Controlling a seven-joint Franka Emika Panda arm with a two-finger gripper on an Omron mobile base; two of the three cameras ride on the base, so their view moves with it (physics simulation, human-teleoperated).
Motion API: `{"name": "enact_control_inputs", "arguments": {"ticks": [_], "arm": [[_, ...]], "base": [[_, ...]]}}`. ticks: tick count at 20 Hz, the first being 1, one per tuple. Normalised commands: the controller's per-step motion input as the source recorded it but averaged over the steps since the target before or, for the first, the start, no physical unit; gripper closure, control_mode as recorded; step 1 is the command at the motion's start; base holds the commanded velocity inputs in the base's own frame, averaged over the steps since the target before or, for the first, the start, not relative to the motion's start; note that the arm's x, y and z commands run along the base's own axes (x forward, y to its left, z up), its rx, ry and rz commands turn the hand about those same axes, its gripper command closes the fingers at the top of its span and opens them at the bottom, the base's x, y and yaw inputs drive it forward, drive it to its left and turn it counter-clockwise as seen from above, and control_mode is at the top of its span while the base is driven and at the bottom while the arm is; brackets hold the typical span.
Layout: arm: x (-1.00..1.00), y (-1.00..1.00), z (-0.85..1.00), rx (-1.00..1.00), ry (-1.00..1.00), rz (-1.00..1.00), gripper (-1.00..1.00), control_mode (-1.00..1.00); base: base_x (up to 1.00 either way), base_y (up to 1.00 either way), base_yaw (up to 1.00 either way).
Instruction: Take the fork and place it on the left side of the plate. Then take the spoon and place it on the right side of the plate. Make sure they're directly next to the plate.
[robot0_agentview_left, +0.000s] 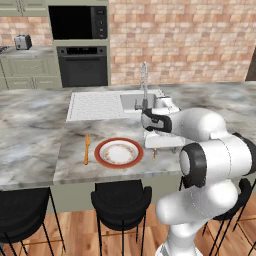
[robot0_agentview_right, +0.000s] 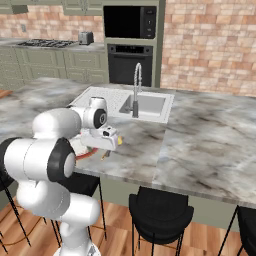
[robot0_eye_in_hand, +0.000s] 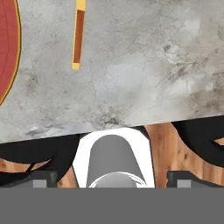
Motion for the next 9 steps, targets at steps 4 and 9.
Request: {"name": "enact_control_inputs", "arguments": {"ticks": [4, 9], "arm": [[-0.92, 0.00, 0.01, 0.00, 0.00, 0.09, -1.00, -1.00], [-0.94, 0.00, 0.05, 0.00, -0.01, 0.15, -1.00, -1.00]], "base": [[0.00, 0.00, 0.00], [0.00, 0.00, 0.00]]}}
